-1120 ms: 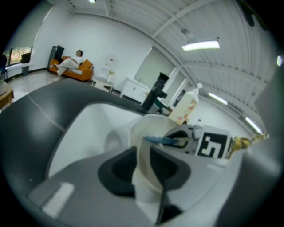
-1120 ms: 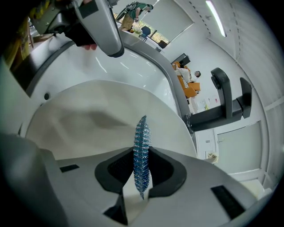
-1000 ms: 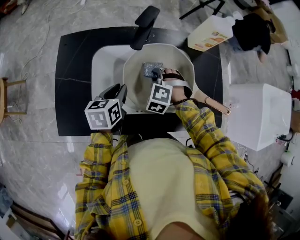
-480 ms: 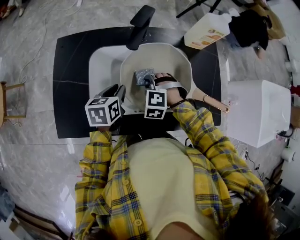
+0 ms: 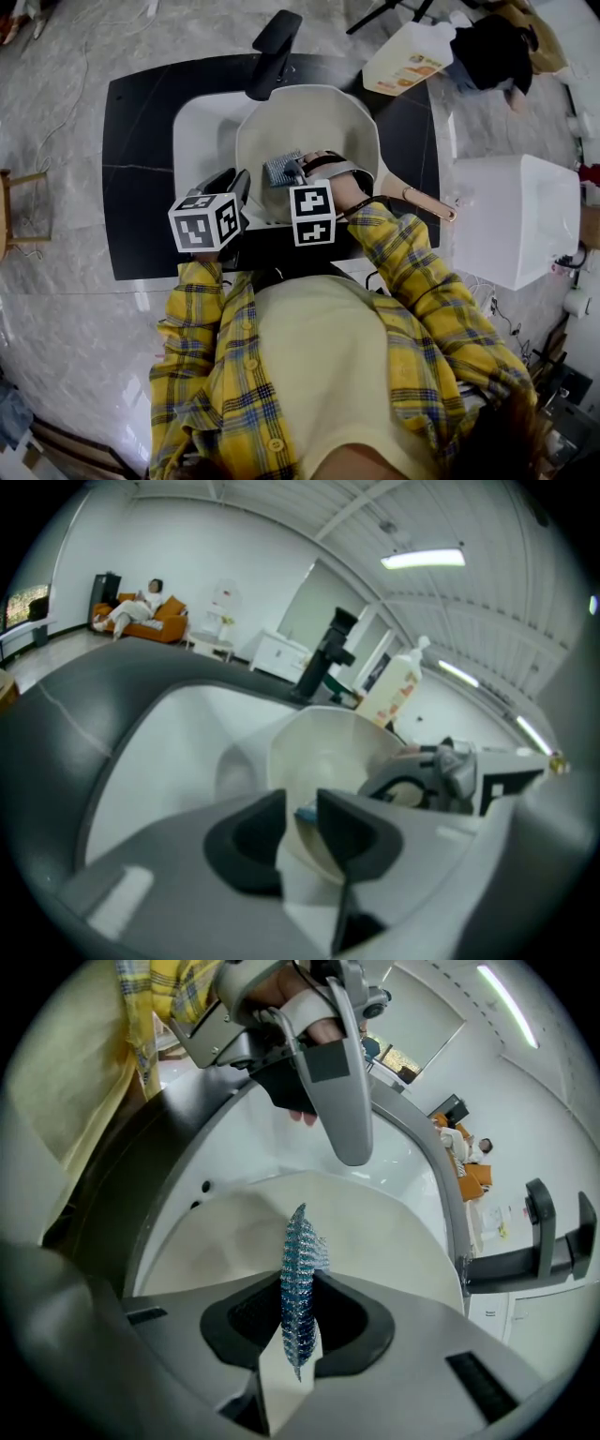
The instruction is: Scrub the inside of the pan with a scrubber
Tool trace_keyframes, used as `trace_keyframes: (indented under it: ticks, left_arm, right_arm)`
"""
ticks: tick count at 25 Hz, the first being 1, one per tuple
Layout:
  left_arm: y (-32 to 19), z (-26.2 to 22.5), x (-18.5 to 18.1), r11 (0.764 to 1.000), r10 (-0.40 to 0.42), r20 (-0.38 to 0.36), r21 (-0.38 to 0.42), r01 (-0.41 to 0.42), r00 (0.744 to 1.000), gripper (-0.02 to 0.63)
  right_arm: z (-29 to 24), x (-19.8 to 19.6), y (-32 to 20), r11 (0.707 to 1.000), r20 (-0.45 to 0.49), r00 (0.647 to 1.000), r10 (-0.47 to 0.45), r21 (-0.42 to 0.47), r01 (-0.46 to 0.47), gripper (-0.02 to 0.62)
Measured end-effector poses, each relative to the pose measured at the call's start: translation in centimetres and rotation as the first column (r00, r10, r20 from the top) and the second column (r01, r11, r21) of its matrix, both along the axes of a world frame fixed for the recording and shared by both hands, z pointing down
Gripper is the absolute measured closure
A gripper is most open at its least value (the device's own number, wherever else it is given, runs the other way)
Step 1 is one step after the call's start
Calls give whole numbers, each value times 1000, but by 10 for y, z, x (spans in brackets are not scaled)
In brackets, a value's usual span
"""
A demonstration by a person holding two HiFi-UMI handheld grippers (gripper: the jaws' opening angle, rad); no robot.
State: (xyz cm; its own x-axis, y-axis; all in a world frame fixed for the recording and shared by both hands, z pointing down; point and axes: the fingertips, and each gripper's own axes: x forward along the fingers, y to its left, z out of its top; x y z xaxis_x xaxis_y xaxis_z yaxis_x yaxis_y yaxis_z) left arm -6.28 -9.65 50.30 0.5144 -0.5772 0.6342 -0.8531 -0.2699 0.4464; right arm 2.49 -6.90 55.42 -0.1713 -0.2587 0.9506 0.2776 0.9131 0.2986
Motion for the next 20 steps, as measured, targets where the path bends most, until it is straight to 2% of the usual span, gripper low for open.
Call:
trace_keyframes:
  ticks: [10, 16, 20]
  left_arm:
    - [-1, -1, 3, 1000, 14, -9, 4, -14, 1000, 512]
    - [-1, -2, 3, 1000, 18, -14, 4, -18, 1000, 512]
    - [-1, -2, 4, 1000, 25, -18, 4, -24, 1000, 512]
  right_arm:
    - [-9, 18, 34, 981, -44, 997, -63, -185, 54, 512]
    - [-15, 36, 47, 960, -89, 994, -60, -277, 33, 512]
    - [-19, 48, 50, 951, -119, 991, -53, -309, 14, 512]
